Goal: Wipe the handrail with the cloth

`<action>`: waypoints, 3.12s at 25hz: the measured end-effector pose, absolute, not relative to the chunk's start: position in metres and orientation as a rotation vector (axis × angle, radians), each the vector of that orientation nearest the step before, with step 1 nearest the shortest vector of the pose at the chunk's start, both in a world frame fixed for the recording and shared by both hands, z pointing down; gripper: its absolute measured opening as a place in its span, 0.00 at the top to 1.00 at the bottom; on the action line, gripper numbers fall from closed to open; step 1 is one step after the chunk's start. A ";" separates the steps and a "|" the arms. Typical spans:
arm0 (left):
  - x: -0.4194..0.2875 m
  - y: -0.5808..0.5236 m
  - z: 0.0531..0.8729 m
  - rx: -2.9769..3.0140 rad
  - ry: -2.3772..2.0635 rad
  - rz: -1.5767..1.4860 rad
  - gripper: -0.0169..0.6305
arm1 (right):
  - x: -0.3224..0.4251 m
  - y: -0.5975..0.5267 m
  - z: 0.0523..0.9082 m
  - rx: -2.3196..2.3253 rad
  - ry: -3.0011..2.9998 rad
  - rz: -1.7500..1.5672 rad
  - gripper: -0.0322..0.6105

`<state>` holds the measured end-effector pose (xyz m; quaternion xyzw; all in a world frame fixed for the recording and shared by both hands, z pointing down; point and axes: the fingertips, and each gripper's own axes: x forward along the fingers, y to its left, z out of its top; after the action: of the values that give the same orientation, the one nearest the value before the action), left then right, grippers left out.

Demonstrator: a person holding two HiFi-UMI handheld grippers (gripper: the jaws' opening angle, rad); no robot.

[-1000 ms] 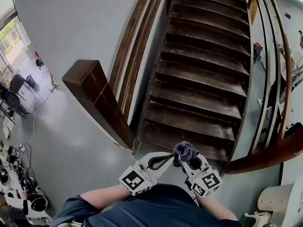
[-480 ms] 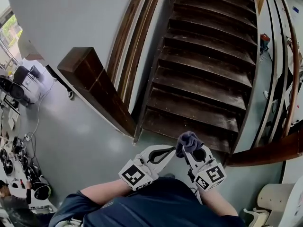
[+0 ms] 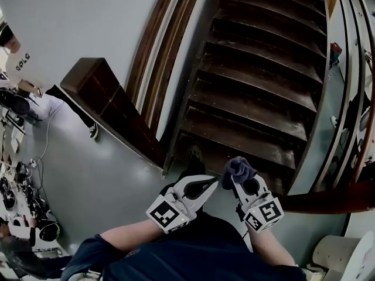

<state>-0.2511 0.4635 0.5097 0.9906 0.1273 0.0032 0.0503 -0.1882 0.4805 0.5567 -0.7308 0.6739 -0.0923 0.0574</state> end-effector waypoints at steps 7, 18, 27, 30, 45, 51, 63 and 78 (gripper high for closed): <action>-0.155 0.375 0.515 3.016 0.353 -0.057 0.97 | -0.099 0.398 0.552 -2.221 2.086 -0.242 0.79; 0.029 0.098 0.442 3.003 0.143 -0.126 0.97 | 0.086 0.123 0.477 -2.135 2.254 -0.204 0.79; 0.083 -0.028 0.359 2.991 -0.101 -0.132 0.97 | 0.133 -0.023 0.389 -1.934 2.455 -0.184 0.79; 0.085 -0.040 0.345 2.985 -0.175 -0.124 0.97 | 0.136 -0.042 0.372 -1.877 2.511 -0.164 0.79; 0.049 -0.066 0.344 2.943 -0.696 -0.113 0.97 | 0.156 -0.165 0.353 -1.638 2.805 0.131 0.79; 0.051 -0.100 0.328 2.925 -0.701 -0.170 0.97 | 0.196 -0.242 0.339 -1.806 2.766 0.275 0.79; 0.048 -0.150 0.358 2.853 -0.620 -0.122 0.97 | 0.223 -0.329 0.331 -1.965 2.595 0.360 0.79; 0.014 -0.149 0.358 2.845 -0.675 -0.128 0.97 | 0.108 -0.277 0.409 -1.794 2.792 0.184 0.79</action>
<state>0.0142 -0.1494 0.3580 0.9665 -0.2291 -0.0435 0.1070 0.1083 -0.2770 0.4088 -0.5375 0.8365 0.0553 -0.0911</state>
